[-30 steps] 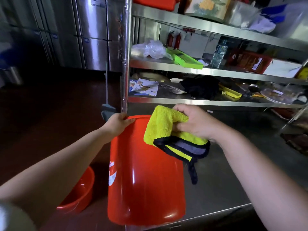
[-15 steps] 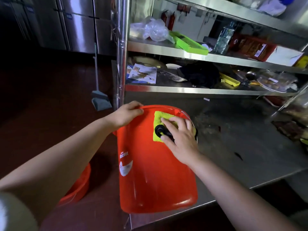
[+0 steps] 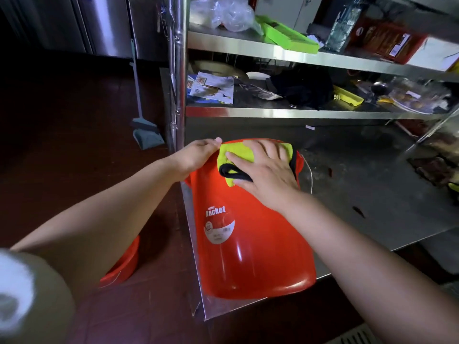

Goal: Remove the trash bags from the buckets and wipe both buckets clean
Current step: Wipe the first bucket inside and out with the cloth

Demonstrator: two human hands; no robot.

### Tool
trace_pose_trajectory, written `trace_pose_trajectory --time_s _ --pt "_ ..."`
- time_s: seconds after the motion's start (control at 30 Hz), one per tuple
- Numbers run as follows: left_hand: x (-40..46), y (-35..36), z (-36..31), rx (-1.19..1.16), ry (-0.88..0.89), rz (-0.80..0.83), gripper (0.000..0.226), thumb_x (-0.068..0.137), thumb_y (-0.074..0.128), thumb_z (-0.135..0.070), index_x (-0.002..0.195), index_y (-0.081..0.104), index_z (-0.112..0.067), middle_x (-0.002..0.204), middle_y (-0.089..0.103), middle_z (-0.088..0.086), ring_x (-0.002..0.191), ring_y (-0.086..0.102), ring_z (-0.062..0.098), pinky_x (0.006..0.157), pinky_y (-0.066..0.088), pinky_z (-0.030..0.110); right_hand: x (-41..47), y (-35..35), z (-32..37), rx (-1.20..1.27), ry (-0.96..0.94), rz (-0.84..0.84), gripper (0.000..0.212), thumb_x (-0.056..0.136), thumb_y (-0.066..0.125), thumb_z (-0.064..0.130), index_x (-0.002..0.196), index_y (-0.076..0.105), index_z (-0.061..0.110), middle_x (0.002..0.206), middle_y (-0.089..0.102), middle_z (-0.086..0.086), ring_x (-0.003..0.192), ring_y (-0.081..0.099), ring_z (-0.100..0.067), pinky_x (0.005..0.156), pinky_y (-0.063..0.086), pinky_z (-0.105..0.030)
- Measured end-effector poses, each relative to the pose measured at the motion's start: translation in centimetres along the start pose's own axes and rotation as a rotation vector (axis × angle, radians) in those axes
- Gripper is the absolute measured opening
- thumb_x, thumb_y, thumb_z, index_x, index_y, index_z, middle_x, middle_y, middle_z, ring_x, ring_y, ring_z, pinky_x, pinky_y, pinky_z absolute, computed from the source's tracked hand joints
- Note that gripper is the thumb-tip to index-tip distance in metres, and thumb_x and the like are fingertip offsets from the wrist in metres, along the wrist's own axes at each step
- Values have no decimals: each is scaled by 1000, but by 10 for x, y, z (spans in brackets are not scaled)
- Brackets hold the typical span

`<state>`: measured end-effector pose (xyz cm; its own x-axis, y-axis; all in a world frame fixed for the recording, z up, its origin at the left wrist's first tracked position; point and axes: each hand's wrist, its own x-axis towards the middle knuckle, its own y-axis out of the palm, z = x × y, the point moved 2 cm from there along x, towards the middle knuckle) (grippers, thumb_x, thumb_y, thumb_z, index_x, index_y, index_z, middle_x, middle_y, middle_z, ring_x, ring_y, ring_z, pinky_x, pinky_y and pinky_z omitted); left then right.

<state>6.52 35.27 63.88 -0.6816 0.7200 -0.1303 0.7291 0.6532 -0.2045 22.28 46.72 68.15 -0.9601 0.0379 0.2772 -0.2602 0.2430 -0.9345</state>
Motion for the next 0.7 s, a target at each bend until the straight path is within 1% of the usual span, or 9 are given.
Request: trace_pose_trajectory --time_s 0.03,0.07,0.13,0.23,0.33,0.43,0.53,0.63,0.7 --pt "2 1 -1 12 -6 1 46 94 45 -51 128 55 -22 137 50 -3 117 47 6 94 34 21 7 1 0 -12 2 20 55 87 51 55 140 36 44 146 32 -2 131 26 -29 104 23 -47" --pt "4 1 -2 26 -11 2 51 94 44 -51 132 52 -19 141 47 -1 119 44 7 95 32 22 9 2 -1 -11 9 36 55 88 49 55 140 35 45 147 31 -1 131 25 -28 104 23 -47" --pt "6 2 0 55 -13 8 52 93 45 -52 132 52 -18 141 48 1 113 44 4 92 32 21 3 6 -3 12 22 45 54 88 49 54 139 35 46 146 32 0 131 25 -28 104 23 -48" --pt "7 6 -1 77 -7 20 51 92 46 -53 128 55 -18 135 53 2 101 51 1 85 36 16 -25 7 -1 39 -9 52 53 86 55 53 136 41 45 143 38 0 128 29 -29 102 27 -48" --pt "8 9 -3 91 16 -13 51 91 49 -54 124 59 -17 127 58 2 103 51 6 90 34 21 -63 6 8 62 -43 54 53 82 60 52 133 47 44 138 45 -1 124 36 -29 98 30 -46" --pt "10 13 -4 126 34 -50 48 89 49 -57 119 62 -21 117 60 -2 103 53 9 92 35 23 -107 7 19 83 -60 73 52 82 54 58 132 49 44 136 49 -1 123 39 -29 96 29 -46" --pt "12 20 -8 166 64 -108 45 90 48 -56 116 63 -22 108 60 -5 101 54 10 89 35 22 -149 6 32 119 -74 73 50 82 47 61 128 54 42 134 52 -2 122 39 -27 95 31 -46" --pt "12 26 -10 156 66 -97 47 92 45 -54 121 60 -19 114 58 -3 107 52 12 91 34 23 -172 2 38 106 -132 53 48 83 48 59 126 56 41 132 55 -2 121 42 -26 95 32 -44" --pt "9 24 -10 183 72 -92 48 95 41 -52 125 57 -19 122 56 0 117 50 16 93 30 22 -167 -1 35 76 -204 43 47 82 49 58 126 57 42 129 57 -1 116 48 -26 91 36 -44"
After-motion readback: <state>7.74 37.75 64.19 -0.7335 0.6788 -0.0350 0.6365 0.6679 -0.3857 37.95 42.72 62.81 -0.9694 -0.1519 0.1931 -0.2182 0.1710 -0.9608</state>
